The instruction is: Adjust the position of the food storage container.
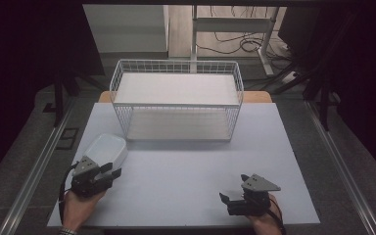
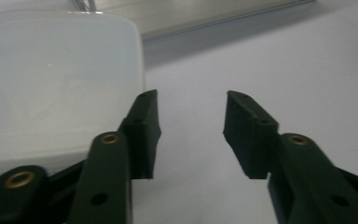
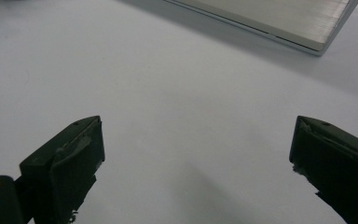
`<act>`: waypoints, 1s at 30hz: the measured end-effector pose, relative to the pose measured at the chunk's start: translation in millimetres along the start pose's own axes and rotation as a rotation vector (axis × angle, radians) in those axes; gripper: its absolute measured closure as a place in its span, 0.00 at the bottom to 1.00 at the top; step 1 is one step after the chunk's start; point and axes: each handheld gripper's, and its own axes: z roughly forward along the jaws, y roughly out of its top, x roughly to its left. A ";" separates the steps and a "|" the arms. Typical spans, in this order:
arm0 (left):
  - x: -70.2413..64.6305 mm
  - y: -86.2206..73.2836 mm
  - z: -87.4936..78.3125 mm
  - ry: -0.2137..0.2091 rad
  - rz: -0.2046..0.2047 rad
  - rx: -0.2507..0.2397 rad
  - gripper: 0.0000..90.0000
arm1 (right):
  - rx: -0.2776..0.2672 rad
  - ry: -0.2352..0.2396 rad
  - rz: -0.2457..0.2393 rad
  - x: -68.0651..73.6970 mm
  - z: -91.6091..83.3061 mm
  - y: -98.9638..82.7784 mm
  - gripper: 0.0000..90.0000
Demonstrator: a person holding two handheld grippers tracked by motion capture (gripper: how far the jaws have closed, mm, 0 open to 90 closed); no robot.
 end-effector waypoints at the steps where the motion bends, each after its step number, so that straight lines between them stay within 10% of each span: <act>1: 2.3 1.5 0.3 0.001 -0.001 -0.001 0.68 | 0.000 0.001 0.004 -0.4 0.2 -0.2 0.03; 9: 22.8 13.4 1.2 0.047 0.007 -0.013 0.98 | 0.008 0.002 0.008 -1.4 0.8 -1.2 0.03; 30: 95.6 32.3 23.3 0.240 -0.089 -0.026 1.00 | 0.019 0.008 -0.010 -0.4 3.3 -1.5 0.04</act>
